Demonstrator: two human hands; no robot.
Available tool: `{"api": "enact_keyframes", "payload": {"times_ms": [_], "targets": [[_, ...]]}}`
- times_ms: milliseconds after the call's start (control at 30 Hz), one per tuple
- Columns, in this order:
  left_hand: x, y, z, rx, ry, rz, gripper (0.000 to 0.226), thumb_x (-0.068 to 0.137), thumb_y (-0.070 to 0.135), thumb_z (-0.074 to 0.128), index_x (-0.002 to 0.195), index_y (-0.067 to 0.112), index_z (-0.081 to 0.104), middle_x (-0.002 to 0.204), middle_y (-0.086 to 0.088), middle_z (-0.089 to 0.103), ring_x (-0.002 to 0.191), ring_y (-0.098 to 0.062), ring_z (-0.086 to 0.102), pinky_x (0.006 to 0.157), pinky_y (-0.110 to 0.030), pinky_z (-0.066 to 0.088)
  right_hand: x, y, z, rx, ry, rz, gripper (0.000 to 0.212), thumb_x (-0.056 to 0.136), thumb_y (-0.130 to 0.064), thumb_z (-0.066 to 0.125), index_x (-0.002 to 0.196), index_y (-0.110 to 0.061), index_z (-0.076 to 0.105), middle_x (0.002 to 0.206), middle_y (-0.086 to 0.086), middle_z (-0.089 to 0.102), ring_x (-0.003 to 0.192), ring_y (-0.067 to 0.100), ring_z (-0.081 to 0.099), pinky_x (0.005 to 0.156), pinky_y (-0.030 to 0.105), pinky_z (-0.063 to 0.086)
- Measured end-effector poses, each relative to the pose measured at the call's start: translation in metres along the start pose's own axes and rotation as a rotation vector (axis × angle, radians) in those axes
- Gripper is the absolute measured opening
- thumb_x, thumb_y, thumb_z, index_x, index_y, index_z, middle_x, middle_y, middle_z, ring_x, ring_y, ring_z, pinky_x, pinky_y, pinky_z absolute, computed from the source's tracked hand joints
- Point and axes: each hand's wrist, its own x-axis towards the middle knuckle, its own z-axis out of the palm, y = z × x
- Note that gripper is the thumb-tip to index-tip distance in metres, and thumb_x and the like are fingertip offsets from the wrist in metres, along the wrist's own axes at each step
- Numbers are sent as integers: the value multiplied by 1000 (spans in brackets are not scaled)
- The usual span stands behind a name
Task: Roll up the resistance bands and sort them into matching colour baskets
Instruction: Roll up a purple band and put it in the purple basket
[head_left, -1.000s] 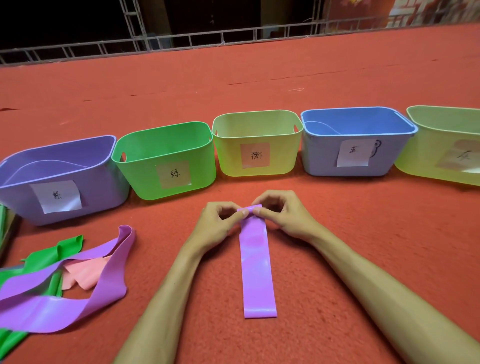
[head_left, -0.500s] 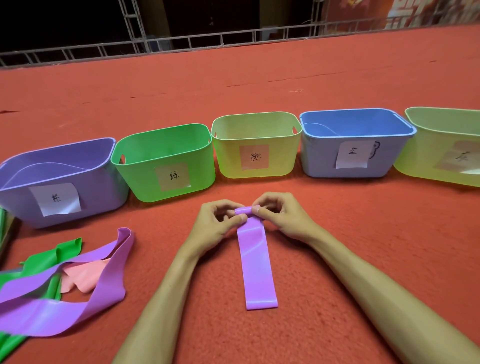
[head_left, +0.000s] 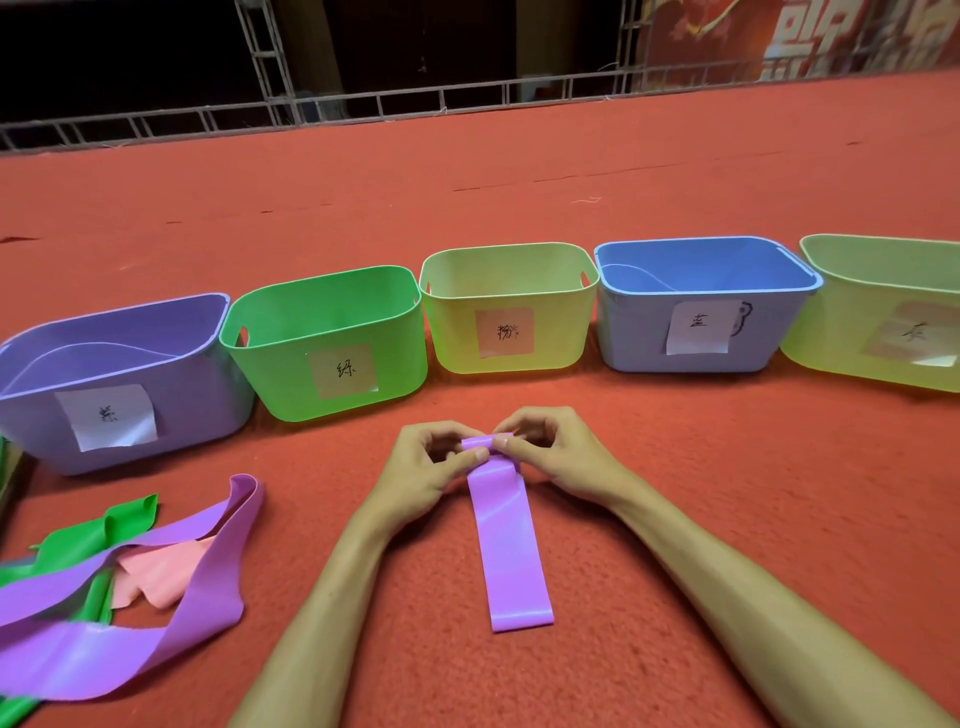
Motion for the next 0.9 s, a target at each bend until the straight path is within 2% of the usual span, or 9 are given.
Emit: {"api": "enact_keyframes", "payload": {"times_ms": [133,233,333,467,600,667,767,833,900], "targets": [[0,-2,0,13,16,-4,15,88,17,81,102,14,80,76,-4,69,70,-15,46,65,-31,38,0,0,-1,50,-13,-9,13,95,-17,75,103,-7,77,98,12,79,89,16,71,85,43,57],[1,0,0,29,-8,-21,14,91,17,79,102,9,79,76,-2,71,68,-8,53,67,-26,43,-2,-2,-2,95,-16,-29,15,93,-10,77,105,-1,76,99,14,79,90,17,72,83,33,57],[1,1,1,4,-33,-68,15,97,17,70,99,3,77,75,0,71,66,-4,56,64,-22,48,-1,-2,-2,109,-23,-33,15,91,-9,78,104,-2,77,99,14,79,91,19,73,84,37,57],[0,3,2,26,-15,-59,13,96,14,72,101,3,77,80,-7,73,70,-8,58,57,-17,45,0,0,-3,70,-22,-29,16,89,-8,80,104,-5,78,98,13,79,90,19,71,83,46,57],[-1,5,2,7,19,-12,12,93,10,75,103,4,78,94,-23,76,79,-16,63,67,-22,51,0,-2,-2,63,-26,-7,10,93,-10,75,101,-4,78,95,9,79,87,13,70,81,31,54],[-1,4,1,-3,26,-17,11,92,12,78,102,8,79,94,-21,76,81,-17,63,70,-27,51,1,-2,-2,60,-28,6,8,95,-7,72,97,-2,78,90,5,78,82,9,68,79,25,53],[-2,2,-1,-1,26,-10,19,86,25,82,102,14,79,90,-11,76,82,-20,61,74,-37,49,1,-3,-2,73,-35,-2,9,95,-5,71,99,1,77,92,14,78,82,11,67,78,25,52],[-1,2,0,10,18,-10,22,86,27,82,102,13,79,86,-9,75,79,-18,59,74,-36,48,1,-3,-4,93,-46,-21,11,95,-6,73,102,1,77,97,18,78,86,13,68,80,28,53],[0,4,2,-18,1,-43,18,94,22,76,100,5,78,75,-1,71,72,-7,57,66,-24,47,1,-4,-5,115,-60,-36,13,94,-6,74,105,1,76,100,17,78,90,17,70,83,32,55]]}}
